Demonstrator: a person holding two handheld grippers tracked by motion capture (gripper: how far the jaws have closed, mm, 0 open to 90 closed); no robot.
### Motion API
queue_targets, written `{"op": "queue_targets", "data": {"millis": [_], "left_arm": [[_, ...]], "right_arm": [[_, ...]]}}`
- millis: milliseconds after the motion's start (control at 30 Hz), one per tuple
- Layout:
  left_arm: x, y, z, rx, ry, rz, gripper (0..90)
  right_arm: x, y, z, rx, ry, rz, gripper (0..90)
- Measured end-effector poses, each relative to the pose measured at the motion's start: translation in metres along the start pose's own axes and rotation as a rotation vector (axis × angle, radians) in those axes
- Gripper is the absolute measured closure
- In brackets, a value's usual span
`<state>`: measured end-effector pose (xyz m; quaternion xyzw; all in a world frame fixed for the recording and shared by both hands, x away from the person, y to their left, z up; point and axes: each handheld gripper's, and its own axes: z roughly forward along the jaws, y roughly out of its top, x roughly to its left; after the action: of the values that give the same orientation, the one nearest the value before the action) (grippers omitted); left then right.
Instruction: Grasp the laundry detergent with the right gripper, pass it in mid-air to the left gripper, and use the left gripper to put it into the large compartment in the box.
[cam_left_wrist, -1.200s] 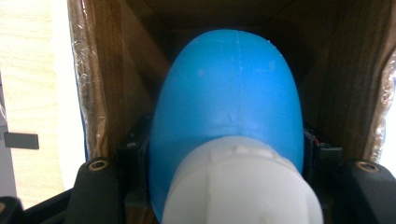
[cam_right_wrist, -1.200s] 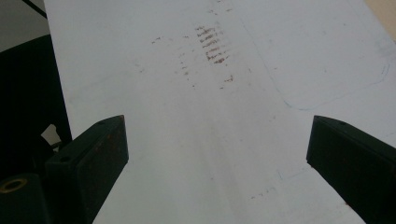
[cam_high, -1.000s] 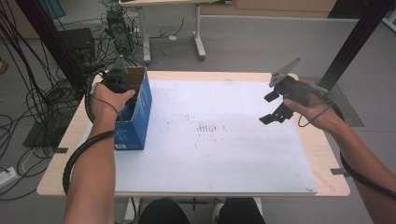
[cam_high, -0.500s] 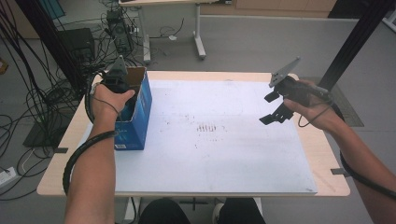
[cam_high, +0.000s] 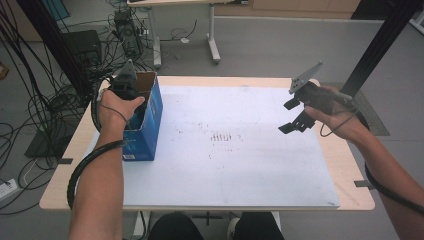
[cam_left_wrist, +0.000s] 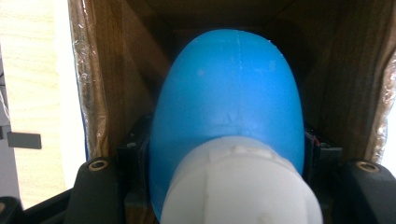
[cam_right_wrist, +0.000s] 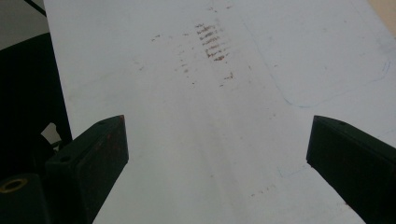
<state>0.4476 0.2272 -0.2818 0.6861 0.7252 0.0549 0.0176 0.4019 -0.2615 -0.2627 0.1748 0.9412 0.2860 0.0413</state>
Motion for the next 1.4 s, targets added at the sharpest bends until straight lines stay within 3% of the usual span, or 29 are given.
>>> {"op": "queue_targets", "data": {"millis": [1400], "left_arm": [[-0.0008, 0.0002, -0.0006, -0.001, 0.008, 0.002, 35.9]], "right_arm": [[0.0, 0.0001, -0.0025, -0.008, -0.001, -0.005, 5.5]]}}
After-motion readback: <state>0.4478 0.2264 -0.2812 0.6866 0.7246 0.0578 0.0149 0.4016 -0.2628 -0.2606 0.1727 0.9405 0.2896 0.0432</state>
